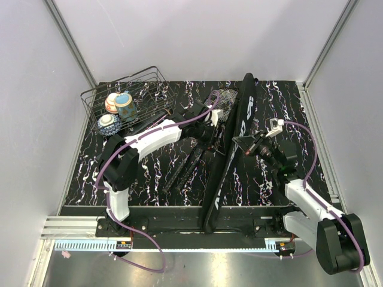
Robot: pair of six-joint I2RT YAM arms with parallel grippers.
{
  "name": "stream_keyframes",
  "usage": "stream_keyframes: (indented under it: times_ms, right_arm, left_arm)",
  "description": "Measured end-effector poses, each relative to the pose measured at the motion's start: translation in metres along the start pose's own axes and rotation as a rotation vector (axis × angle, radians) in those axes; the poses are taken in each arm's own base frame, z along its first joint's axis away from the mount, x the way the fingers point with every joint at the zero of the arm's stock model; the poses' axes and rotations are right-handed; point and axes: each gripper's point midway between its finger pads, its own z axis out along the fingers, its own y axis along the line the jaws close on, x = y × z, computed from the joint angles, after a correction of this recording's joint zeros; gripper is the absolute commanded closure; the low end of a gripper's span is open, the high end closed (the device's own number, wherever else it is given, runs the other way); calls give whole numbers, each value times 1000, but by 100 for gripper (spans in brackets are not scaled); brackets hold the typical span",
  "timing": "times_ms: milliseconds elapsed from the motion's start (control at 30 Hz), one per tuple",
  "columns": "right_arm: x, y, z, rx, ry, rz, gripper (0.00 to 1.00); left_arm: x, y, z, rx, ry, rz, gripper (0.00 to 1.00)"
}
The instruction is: Pack up the badminton gear
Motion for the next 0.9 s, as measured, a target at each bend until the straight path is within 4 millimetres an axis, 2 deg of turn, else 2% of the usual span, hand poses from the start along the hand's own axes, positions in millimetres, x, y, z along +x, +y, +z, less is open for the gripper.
stream_keyframes:
  times_ms: [100, 133, 167, 400, 533, 600, 667, 733, 800, 900]
  right_arm:
    - [5, 1, -2, -17, 13, 11, 100]
    - [7, 1, -3, -21, 21, 15, 100]
    - [10, 1, -3, -23, 28, 18, 100]
    - [28, -4, -9, -28, 84, 42, 100]
    - [31, -7, -13, -7, 97, 30, 100]
    - [31, -10, -15, 18, 101, 20, 98]
    - [30, -14, -18, 64, 106, 9, 87]
    - [26, -17, -19, 109, 107, 2, 83]
    - [20, -22, -20, 171, 112, -11, 74]
    - [11, -25, -20, 243, 128, -20, 68]
  left_arm:
    - [-5, 4, 0, -26, -20, 6, 38]
    - [-6, 5, 0, -33, -28, 8, 42]
    - [-9, 6, 0, -44, -39, 12, 53]
    - [-31, 3, -6, -72, -108, 56, 87]
    - [-34, 5, -12, -100, -125, 79, 100]
    - [-36, 2, -19, -110, -139, 95, 100]
    - [-40, -4, -30, -110, -164, 109, 100]
    - [-46, -12, -42, -104, -201, 125, 100]
    - [-51, -23, -55, -89, -236, 140, 100]
    - [-58, -33, -63, -64, -271, 141, 100]
